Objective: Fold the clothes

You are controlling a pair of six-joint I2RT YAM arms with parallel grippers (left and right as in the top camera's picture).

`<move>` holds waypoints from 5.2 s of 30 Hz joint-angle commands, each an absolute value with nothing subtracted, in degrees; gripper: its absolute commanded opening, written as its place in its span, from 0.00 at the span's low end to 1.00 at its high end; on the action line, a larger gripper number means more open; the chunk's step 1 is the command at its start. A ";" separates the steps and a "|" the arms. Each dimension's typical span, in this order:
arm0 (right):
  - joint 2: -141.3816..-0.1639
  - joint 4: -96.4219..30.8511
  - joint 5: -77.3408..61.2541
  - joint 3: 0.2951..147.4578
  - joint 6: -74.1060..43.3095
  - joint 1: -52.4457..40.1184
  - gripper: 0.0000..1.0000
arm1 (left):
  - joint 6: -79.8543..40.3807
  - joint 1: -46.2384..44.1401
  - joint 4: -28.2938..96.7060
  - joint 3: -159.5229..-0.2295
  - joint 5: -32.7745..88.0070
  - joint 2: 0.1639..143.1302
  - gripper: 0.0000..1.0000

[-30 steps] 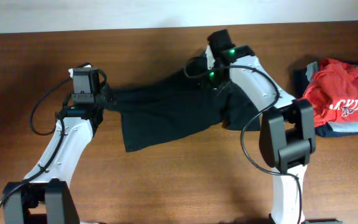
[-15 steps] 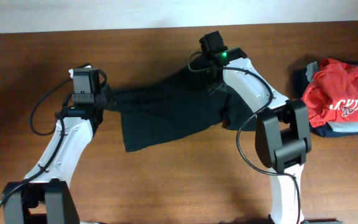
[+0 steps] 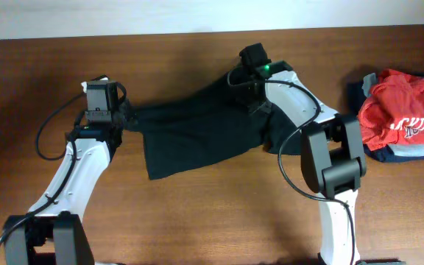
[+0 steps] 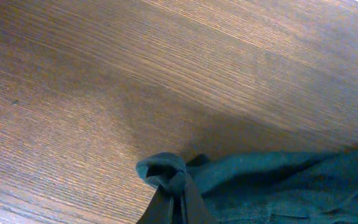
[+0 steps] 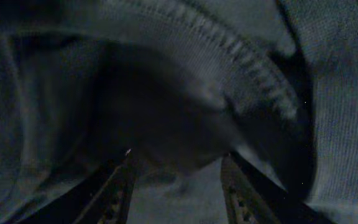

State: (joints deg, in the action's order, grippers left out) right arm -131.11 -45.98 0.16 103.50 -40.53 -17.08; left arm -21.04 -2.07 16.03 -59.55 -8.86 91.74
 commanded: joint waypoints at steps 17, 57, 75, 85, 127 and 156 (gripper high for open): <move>-131.63 -38.20 0.82 100.40 -40.93 -16.80 0.16 | -21.85 -1.85 16.05 -59.07 -9.50 92.09 0.01; -83.50 -69.45 -2.72 115.46 -13.72 -3.73 0.04 | -16.43 -1.87 14.15 -68.73 -10.22 59.33 0.01; -59.02 -75.81 2.26 115.46 -13.72 -3.73 0.04 | -17.08 -1.85 17.67 -68.90 -8.84 38.81 0.01; -64.84 -76.95 2.42 115.39 -12.40 -3.73 0.04 | -17.08 -1.85 25.82 -68.55 -10.39 44.49 0.01; -130.69 -33.69 -4.29 115.42 -11.35 -3.73 0.04 | -18.76 -1.69 -23.79 -70.19 -10.33 119.26 0.01; -129.51 -40.80 -7.31 115.42 -11.33 -3.68 0.04 | -10.50 -2.76 -34.48 -77.52 -11.64 119.26 0.01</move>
